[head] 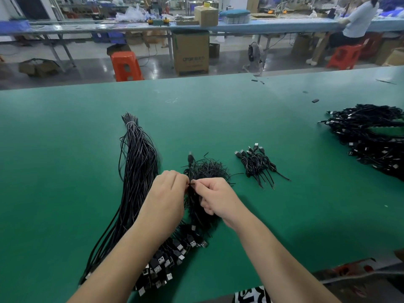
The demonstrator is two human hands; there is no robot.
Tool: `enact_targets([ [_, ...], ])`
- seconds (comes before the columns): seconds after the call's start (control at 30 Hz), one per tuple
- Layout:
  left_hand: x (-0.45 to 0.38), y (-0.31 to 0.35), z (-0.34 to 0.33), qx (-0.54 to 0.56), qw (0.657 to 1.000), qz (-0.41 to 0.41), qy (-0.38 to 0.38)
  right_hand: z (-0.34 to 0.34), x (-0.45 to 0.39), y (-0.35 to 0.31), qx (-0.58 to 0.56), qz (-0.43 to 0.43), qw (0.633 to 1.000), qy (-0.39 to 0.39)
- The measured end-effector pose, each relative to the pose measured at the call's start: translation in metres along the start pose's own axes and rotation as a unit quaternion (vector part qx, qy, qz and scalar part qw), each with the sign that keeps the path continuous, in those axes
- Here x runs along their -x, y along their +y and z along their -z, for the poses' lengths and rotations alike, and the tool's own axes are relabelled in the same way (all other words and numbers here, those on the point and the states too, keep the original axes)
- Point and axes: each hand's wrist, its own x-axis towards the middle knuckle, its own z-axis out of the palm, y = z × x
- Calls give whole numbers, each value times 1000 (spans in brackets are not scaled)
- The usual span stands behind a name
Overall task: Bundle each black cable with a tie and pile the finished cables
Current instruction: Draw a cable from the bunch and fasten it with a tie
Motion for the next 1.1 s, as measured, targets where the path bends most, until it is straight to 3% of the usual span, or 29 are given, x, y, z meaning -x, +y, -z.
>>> enact_targets([
  [0.1,3,-7,-5,-34,998,-58,-8,3,-1,1,-10,-26,1000,-8],
  [0.23,3,-10,-7,-3,999,-48,-1,3,2,5,-9,24,998,-58],
  [0.43,0,-2,1,82,996,-5,45,7,4,3,-53,42,996,-64],
  [0.57,1,-1,5,167,981,95,37,13,6,-2,-158,17,982,-101],
  [0.67,1,-3,5,196,968,147,44,18,6,-3,-164,-5,980,-111],
  [0.83,3,-10,-3,186,971,142,46,22,3,0,-164,-35,978,-125],
  [1.0,1,-31,-21,170,974,151,-5,28,-4,6,-95,-56,992,-62],
  [1.1,1,-60,-40,108,965,234,-43,40,-10,2,37,-63,997,18],
])
